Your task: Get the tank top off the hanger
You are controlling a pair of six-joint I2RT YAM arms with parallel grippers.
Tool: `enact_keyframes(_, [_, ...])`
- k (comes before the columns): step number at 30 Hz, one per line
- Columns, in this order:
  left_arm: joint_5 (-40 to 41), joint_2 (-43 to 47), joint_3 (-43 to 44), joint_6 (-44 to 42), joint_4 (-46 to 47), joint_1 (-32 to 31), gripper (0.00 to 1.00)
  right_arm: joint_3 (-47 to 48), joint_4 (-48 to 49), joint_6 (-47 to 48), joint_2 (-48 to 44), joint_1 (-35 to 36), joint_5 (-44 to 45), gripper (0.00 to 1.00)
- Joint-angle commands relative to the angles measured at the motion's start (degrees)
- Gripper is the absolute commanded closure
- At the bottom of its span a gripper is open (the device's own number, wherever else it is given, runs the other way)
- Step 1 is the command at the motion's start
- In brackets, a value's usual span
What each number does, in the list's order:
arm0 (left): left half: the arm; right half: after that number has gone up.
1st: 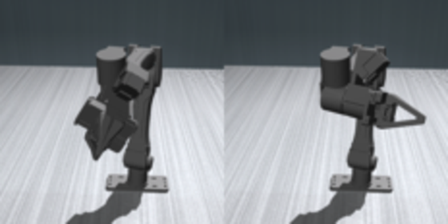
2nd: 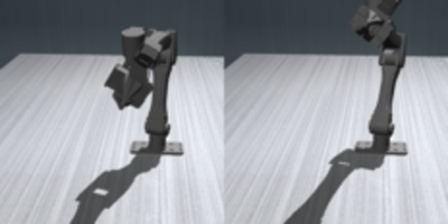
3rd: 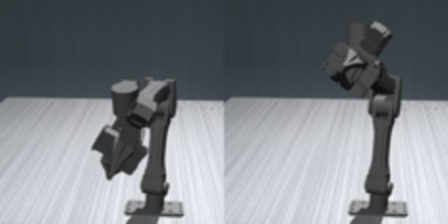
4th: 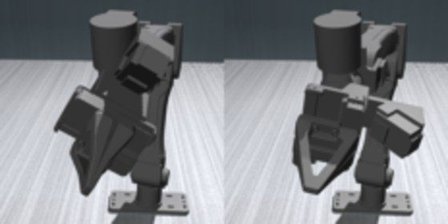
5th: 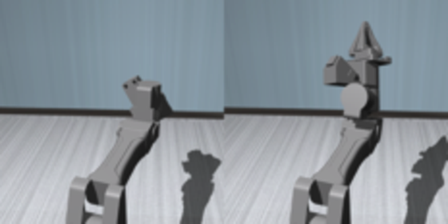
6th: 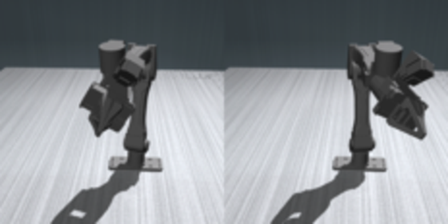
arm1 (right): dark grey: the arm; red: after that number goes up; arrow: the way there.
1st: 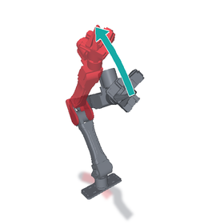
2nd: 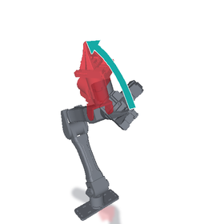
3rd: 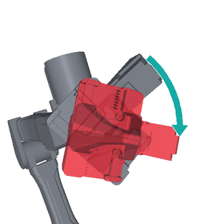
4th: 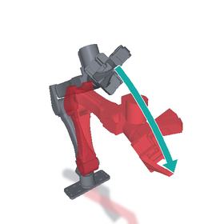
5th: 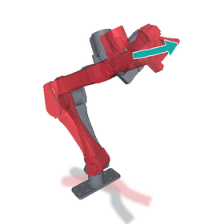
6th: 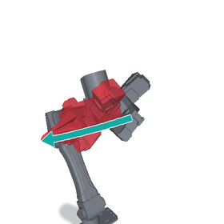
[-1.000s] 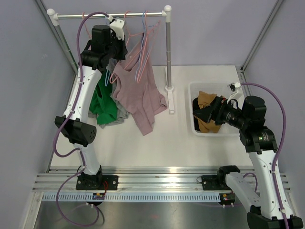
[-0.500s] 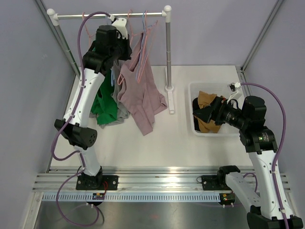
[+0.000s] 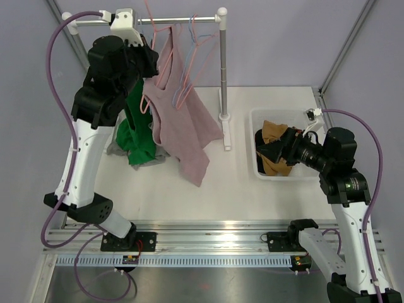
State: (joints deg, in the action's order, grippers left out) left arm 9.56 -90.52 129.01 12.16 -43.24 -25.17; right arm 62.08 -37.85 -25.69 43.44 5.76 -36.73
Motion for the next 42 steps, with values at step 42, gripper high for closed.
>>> enact_keyframes(42, [-37.26,74.35,-89.10,33.71,19.86,-3.31,1.00,-3.03,31.70,-0.76,26.78,45.30,36.37,0.31])
